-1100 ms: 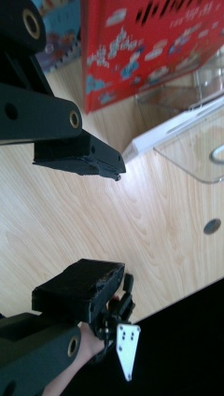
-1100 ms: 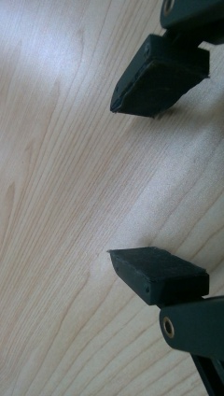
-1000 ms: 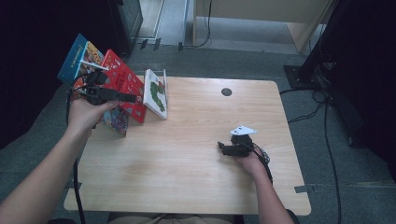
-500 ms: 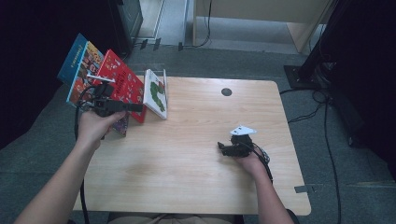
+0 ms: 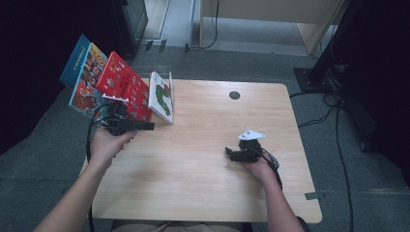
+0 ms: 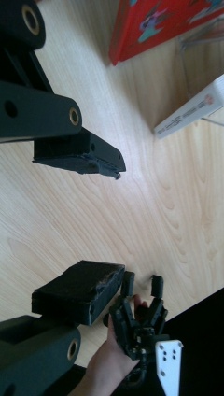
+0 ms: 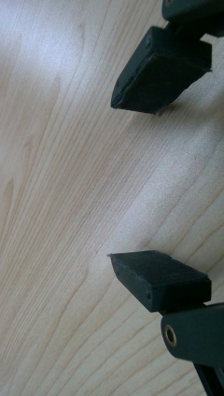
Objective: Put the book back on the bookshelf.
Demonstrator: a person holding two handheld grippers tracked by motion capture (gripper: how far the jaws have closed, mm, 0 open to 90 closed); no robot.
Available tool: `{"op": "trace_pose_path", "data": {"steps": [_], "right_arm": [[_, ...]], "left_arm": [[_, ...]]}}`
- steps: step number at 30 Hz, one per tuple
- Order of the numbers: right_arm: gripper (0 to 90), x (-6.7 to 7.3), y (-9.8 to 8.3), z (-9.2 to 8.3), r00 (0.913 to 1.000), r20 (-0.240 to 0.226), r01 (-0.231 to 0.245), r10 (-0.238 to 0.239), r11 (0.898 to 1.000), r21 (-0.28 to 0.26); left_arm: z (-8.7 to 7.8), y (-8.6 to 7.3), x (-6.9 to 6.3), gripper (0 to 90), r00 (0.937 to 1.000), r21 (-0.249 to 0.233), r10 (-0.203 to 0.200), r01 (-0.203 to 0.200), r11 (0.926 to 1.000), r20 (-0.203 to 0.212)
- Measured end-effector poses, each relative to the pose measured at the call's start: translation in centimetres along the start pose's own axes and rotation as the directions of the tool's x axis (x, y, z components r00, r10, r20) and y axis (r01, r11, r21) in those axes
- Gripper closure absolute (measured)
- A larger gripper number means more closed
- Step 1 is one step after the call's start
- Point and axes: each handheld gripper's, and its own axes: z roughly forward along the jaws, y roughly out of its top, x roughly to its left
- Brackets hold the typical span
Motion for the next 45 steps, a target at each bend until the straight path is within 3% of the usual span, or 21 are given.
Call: {"op": "trace_pose_path", "data": {"steps": [3,6,10,22,26,31,42,45], "right_arm": [[21.0,0.0,0.0,0.0,1.0000,0.000,0.000,0.000,1.000,0.000],[21.0,0.0,0.0,0.0,1.0000,0.000,0.000,0.000,1.000,0.000],[21.0,0.0,0.0,0.0,1.0000,0.000,0.000,0.000,1.000,0.000],[20.8,0.0,0.0,0.0,1.0000,0.001,0.000,0.000,1.000,0.000],[20.7,0.0,0.0,0.0,1.0000,0.000,-0.002,0.002,1.000,0.001],[20.7,0.0,0.0,0.0,1.0000,0.000,-0.003,0.003,1.000,0.001],[18.8,0.0,0.0,0.1,1.0000,-0.005,0.006,-0.006,1.000,0.003],[17.3,0.1,0.0,0.1,1.0000,-0.005,0.002,-0.002,1.000,0.007]], "left_arm": [[0.6,-0.6,0.5,44.4,0.9994,-0.014,-0.021,0.021,0.9997,0.029],[1.2,-1.2,0.7,44.3,0.9998,0.003,0.007,-0.007,1.0000,-0.019],[1.9,-2.1,0.8,44.4,0.9983,0.004,0.035,-0.035,0.9994,-0.047],[3.6,-3.6,1.6,44.0,0.9986,0.004,0.046,-0.046,0.9990,-0.025],[4.1,-4.1,1.6,43.7,0.9959,0.015,0.080,-0.079,0.9968,-0.043],[4.6,-4.6,2.2,43.3,0.9980,0.003,0.052,-0.052,0.9986,-0.035],[6.2,-5.6,3.1,42.7,0.9957,0.031,0.073,-0.071,0.9970,-0.057],[6.2,-5.8,3.5,42.3,0.9971,0.007,0.046,-0.046,0.9989,-0.060]]}}
